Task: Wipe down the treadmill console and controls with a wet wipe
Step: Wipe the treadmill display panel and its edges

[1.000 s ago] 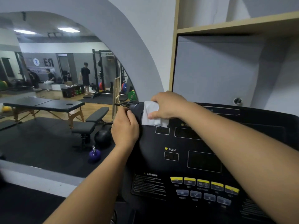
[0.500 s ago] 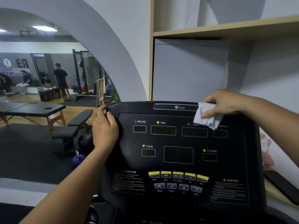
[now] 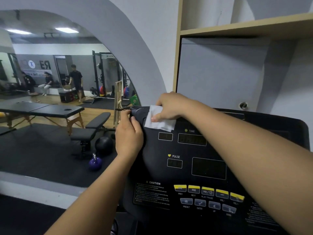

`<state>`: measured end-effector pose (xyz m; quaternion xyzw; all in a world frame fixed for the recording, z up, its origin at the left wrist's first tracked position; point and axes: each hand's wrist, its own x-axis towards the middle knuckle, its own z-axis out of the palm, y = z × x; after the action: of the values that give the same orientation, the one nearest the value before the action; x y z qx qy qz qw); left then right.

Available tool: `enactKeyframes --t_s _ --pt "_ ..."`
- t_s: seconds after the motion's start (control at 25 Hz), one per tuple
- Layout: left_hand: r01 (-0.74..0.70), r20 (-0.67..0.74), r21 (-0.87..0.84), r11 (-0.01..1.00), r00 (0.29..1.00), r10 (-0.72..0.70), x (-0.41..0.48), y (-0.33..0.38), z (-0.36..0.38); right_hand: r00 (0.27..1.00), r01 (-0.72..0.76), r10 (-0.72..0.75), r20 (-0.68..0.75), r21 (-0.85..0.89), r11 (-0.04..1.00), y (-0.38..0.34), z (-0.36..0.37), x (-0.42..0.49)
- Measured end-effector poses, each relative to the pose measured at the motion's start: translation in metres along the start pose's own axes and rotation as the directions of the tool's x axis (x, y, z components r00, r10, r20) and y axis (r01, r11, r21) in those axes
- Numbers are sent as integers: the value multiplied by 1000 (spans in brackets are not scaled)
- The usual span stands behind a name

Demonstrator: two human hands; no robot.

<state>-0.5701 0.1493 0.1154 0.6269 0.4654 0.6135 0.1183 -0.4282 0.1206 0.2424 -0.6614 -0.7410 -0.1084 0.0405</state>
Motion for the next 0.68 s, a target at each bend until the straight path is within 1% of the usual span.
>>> enactKeyframes --t_s 0.12,0.24,0.36,0.56,0.64,0.68 --pt "-19 7 -4 1000 1000 19 2 -5 1 998 35 -36 -48 -20 999 -22 11 15" --pt "-57 19 26 998 998 57 2 -4 0 997 49 -52 -61 -48 998 -9 13 7" --pt "-75 13 37 996 997 75 3 -4 -1 998 18 -19 -53 -26 1000 31 9 -23" --pt "-64 9 -3 998 998 64 2 -6 0 994 -99 99 -38 18 995 118 -1 -103" --pt "-63 8 -6 998 998 63 1 -6 0 987 -159 159 2 73 985 151 -8 -136" --pt "-63 4 -9 998 998 63 1 -6 0 981 -191 187 46 112 975 165 -13 -150"
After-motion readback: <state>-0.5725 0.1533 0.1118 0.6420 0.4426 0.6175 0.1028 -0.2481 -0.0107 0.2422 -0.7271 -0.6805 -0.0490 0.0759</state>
